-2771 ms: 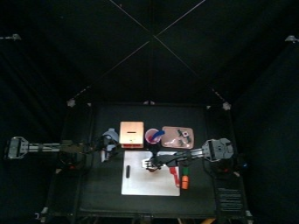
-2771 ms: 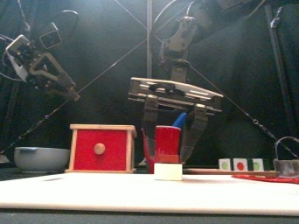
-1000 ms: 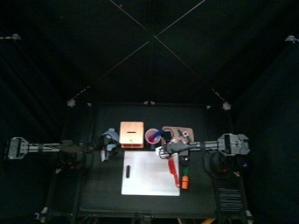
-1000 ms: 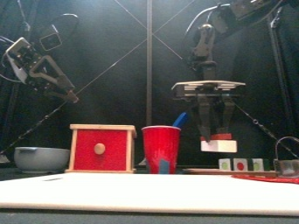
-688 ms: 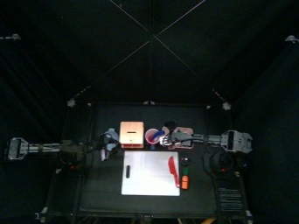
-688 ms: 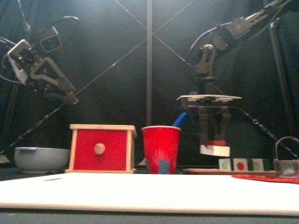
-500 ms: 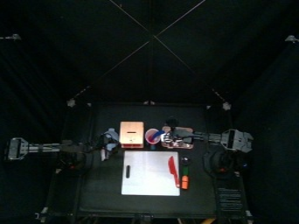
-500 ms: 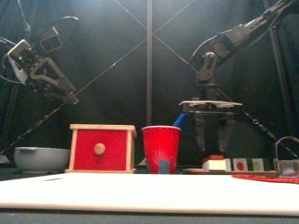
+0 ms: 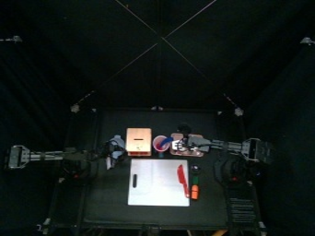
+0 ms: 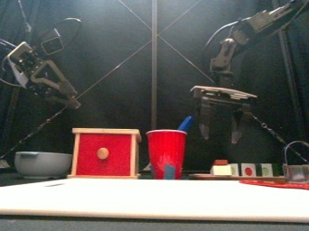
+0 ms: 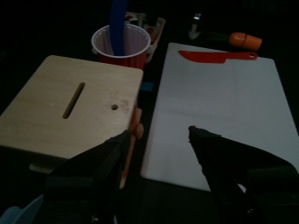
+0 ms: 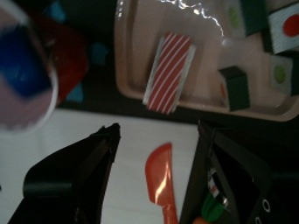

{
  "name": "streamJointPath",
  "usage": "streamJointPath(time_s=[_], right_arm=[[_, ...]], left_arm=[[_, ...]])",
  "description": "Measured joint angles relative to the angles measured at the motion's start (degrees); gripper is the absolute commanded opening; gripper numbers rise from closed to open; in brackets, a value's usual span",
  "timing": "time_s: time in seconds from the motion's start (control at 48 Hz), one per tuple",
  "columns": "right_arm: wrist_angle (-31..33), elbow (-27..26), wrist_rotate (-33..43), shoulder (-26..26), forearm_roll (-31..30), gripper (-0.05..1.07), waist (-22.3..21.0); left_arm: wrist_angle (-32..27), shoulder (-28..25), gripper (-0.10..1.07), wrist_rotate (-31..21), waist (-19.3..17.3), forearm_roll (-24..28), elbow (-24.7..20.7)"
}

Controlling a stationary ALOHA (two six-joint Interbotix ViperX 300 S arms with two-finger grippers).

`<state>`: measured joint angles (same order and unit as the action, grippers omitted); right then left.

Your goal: Put salmon sushi onto plate

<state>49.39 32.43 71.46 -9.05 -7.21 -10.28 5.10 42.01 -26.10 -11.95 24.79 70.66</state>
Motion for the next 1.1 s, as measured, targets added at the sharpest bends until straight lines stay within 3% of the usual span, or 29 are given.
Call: streamJointPath(time_s=[0.167, 0.312, 0.438, 0.542, 0.812, 1.104], right_arm=[[-10.28, 4.13, -0.7, -4.13, -5.19, 1.0, 6.68], [-23.29, 10.55, -0.62, -9.05, -15.38, 1.0, 11.69], [-34.72, 15.91, 0.0, -13.97, -23.73, 1.0, 13.97], [-40.25, 18.9, 0.0, -16.96, -28.04, 1.0, 14.15], [-43.24, 21.8, -0.53, -21.27, -34.63, 1.0, 12.48], [-43.33, 23.2, -0.35, -21.62, -34.72, 1.0, 10.81]], left_arm=[[0.09, 0.09, 0.91, -0.09, 0.0, 0.0, -0.09], [1.05, 0.79, 0.91, -0.18, 0.26, -0.97, -0.62], [3.25, 2.72, 0.91, -0.26, 0.44, -2.9, -0.62], [4.04, 4.04, 0.91, -0.18, 0.53, -4.31, -0.7], [4.04, 4.57, 0.91, -0.18, 0.62, -7.73, -0.7], [4.04, 4.66, 0.91, -0.09, -0.35, -8.17, -0.26]])
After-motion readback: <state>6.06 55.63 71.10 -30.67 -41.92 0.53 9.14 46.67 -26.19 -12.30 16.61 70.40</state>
